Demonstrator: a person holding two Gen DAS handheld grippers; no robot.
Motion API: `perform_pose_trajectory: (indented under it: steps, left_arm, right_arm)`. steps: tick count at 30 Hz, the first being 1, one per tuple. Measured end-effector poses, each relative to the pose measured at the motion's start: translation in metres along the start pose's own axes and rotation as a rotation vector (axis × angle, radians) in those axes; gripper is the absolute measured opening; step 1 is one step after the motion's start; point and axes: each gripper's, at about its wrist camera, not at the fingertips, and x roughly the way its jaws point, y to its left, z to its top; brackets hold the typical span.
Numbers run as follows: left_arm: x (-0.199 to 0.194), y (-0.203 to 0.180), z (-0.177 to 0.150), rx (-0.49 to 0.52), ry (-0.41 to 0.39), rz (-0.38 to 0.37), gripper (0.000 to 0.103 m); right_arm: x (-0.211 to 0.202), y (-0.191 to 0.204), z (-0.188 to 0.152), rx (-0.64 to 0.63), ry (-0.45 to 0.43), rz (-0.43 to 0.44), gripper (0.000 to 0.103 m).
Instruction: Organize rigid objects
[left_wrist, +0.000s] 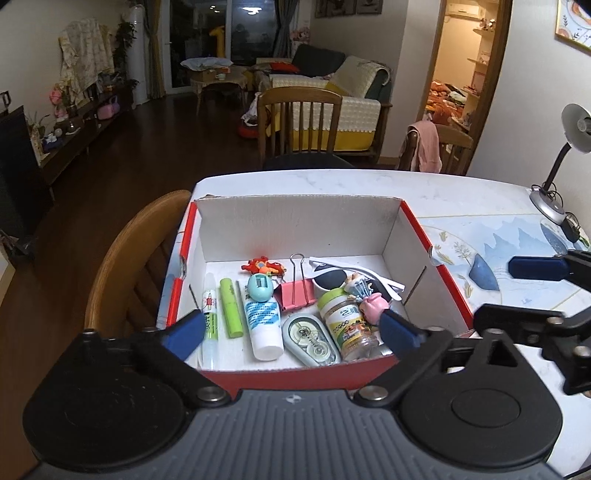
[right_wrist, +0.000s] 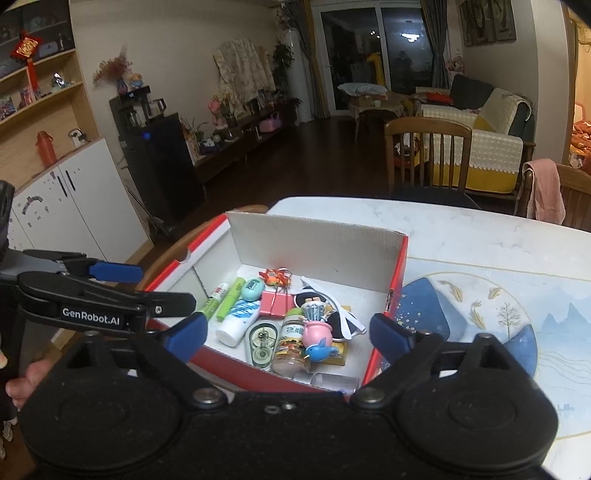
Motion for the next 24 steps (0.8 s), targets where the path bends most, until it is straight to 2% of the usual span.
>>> perform_pose_trajectory:
  steps: [2,7,10,17,20,24]
  left_arm:
    - [-0.002,-0.001,-0.003,-0.004,0.0,0.004,0.103]
    - [-0.012,-0.001,-0.01,-0.035,-0.019,-0.007,0.103]
    - [-0.02,-0.009,-0.011,-0.02,-0.034,0.028,0.103]
    - [-0.038,-0.02,-0.016,-0.006,-0.092,0.047,0.103]
    - [-0.046,-0.027,-0.02,0.018,-0.116,0.078,0.103]
    - [-0.053,-0.031,-0.022,0.013,-0.129,0.056,0.103]
  right_arm:
    - [-0.007,0.0,-0.002,-0.003,-0.016,0.003,0.102]
    - [-0.021,0.001,-0.005,-0.007,-0.048,0.017,0.102]
    - [-0.028,0.0,-0.007,-0.006,-0.066,0.015,0.102]
    - [-0.043,-0.004,-0.012,0.016,-0.087,0.027,0.102]
    - [-0.048,-0.004,-0.013,0.016,-0.099,0.031,0.102]
    - [-0.054,-0.004,-0.015,0.019,-0.103,0.036,0.102]
